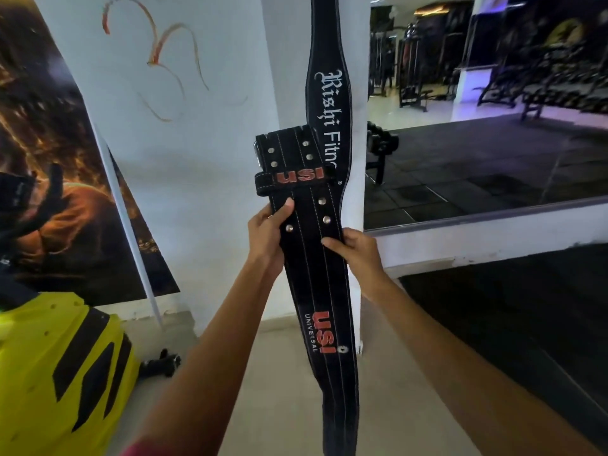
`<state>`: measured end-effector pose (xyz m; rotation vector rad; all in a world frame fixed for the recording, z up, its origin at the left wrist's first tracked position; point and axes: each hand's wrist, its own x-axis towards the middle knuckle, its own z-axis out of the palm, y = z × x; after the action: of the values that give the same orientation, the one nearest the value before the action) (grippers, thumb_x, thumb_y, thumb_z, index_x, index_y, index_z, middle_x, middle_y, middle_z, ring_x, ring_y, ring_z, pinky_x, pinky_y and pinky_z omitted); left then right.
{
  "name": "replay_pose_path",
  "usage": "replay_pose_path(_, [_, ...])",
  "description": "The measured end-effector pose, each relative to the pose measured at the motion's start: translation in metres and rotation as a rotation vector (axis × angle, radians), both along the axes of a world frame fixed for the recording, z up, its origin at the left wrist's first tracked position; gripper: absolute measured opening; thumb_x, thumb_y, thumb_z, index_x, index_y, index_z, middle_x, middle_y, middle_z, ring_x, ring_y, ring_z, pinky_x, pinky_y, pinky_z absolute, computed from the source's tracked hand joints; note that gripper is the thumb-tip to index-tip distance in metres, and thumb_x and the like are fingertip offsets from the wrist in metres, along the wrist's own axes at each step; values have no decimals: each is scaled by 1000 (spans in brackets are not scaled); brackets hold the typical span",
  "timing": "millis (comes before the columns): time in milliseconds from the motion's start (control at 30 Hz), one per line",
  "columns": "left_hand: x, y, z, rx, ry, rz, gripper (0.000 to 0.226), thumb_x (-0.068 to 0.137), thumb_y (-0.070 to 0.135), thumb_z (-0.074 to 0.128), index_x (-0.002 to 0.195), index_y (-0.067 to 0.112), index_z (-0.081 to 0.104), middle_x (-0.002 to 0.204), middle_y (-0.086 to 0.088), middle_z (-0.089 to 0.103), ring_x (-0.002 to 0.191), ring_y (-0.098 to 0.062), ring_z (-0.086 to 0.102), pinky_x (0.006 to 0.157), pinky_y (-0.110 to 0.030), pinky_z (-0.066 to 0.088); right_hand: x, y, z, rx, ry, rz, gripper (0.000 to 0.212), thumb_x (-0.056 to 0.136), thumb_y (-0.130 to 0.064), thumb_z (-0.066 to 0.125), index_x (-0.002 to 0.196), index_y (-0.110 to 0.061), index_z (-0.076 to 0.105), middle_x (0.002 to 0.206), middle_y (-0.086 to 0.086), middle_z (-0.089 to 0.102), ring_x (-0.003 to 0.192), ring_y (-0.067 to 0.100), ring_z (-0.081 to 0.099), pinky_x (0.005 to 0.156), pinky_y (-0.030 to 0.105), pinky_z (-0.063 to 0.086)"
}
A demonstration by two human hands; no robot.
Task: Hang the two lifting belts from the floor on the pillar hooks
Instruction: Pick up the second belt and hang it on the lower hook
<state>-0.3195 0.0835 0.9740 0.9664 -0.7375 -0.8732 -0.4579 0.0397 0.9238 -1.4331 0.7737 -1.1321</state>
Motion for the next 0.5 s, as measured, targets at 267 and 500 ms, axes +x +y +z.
replay_pose_path(267, [3, 3, 28, -34, -51, -7, 14, 89, 11, 61, 97, 3, 69, 82, -7, 74, 73, -19, 72, 67, -30, 60, -10, 38, -25, 114, 117, 122, 39, 84, -12, 65, 121, -3, 57, 104, -8, 64, 98, 1, 61, 100, 28, 47])
replay_pose_path(500, [12, 15, 9, 2, -232, -52, 25, 94, 22, 54, 110, 5, 63, 99, -9, 72, 86, -18, 72, 70, -25, 57, 24, 22, 13, 213, -239, 2, 29, 89, -24, 59, 114, -10, 65, 120, 12, 66, 116, 28, 58, 107, 49, 38])
